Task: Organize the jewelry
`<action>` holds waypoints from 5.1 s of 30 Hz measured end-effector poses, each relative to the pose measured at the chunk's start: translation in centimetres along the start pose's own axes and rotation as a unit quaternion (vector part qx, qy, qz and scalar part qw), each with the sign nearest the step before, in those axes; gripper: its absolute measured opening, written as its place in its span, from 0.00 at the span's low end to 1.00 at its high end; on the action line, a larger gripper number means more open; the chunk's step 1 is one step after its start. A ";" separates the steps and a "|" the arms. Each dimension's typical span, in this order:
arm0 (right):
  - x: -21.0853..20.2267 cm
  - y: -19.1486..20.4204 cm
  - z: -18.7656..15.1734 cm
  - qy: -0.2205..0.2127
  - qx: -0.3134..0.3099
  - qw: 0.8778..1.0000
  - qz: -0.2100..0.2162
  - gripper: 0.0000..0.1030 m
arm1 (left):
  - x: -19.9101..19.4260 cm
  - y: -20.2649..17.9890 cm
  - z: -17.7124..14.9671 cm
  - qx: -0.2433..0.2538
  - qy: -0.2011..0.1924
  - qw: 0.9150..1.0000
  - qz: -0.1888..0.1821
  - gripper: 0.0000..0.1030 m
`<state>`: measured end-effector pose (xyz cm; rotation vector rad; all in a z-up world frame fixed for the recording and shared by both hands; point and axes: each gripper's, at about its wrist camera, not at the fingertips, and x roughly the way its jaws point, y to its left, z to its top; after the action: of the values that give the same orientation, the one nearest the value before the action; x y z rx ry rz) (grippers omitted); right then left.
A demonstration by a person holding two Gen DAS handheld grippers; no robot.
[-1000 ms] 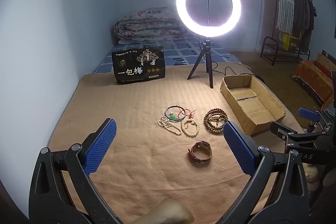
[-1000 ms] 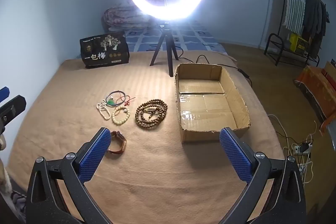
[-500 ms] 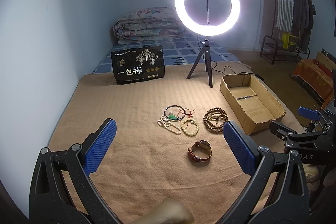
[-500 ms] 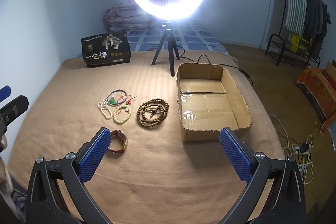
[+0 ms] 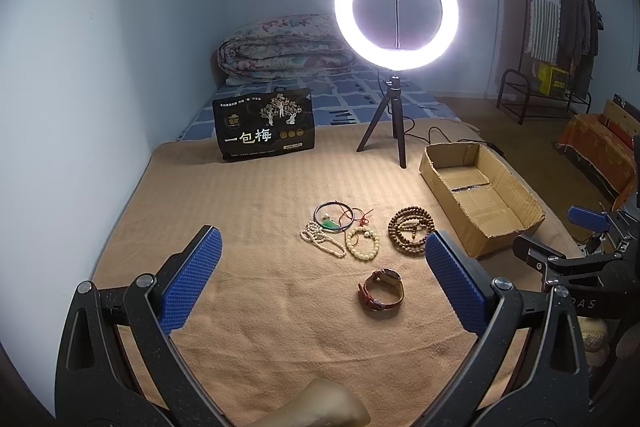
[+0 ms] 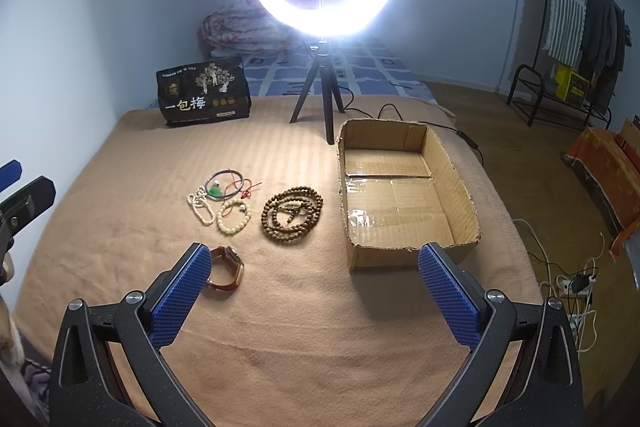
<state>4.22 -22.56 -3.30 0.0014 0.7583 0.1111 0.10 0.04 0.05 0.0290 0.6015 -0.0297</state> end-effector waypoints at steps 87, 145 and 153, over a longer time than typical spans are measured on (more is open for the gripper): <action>12.1 3.8 4.0 0.167 -0.041 0.975 0.138 0.64 | 12.1 1.7 -4.3 -0.067 0.220 0.970 -0.079 0.72; 21.3 3.4 5.7 0.210 -0.015 0.970 0.120 0.05 | 22.2 1.1 -5.8 -0.096 0.306 0.939 -0.123 0.07; 18.1 3.1 7.2 0.173 -0.001 0.976 0.133 0.05 | 20.7 1.1 -3.7 -0.107 0.272 0.947 -0.135 0.07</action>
<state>21.88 -17.37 -10.37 0.0840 1.1041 0.3748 15.09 0.86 -14.68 -0.2651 1.1566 -0.2281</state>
